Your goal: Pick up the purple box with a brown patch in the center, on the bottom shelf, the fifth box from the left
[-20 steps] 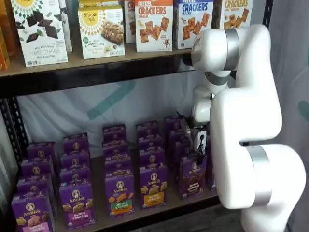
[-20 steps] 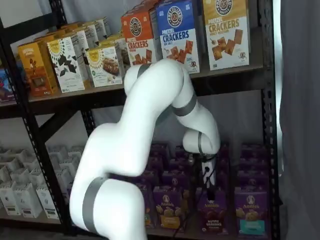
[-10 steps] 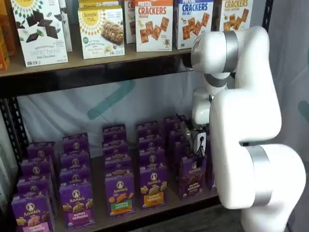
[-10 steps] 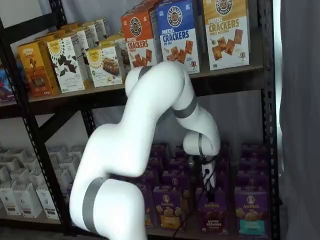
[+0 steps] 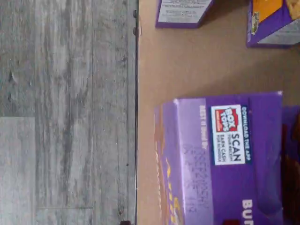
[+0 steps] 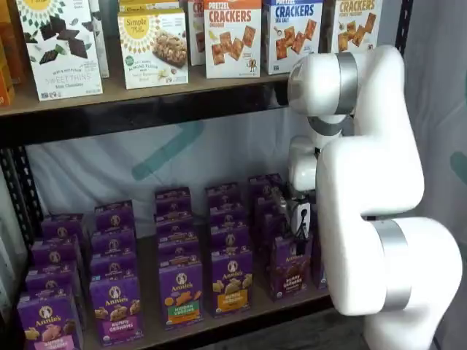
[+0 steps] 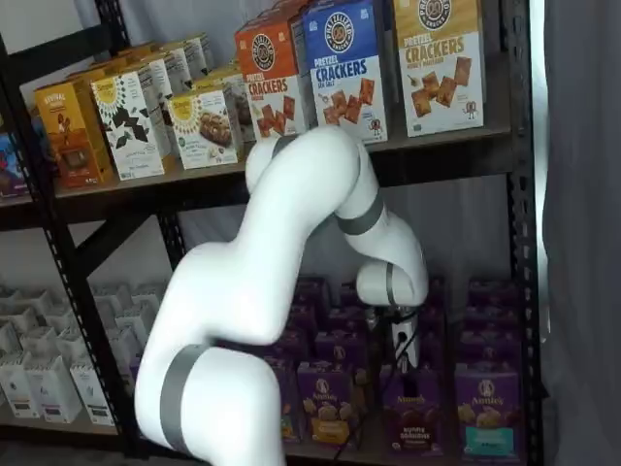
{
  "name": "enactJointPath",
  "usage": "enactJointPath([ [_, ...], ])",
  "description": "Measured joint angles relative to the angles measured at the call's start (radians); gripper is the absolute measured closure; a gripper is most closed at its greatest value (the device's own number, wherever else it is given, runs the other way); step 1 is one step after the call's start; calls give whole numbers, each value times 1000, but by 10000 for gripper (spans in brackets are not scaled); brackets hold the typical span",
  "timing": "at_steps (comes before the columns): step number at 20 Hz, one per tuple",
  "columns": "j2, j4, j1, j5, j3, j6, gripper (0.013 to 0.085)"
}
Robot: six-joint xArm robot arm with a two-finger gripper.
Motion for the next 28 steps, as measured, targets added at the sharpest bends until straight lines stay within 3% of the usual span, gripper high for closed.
enactJointPath([
  [10, 41, -32, 1, 7, -43, 30, 130],
  [12, 47, -22, 1, 1, -47, 21, 210],
  [28, 62, 15, 15, -17, -52, 2, 530],
])
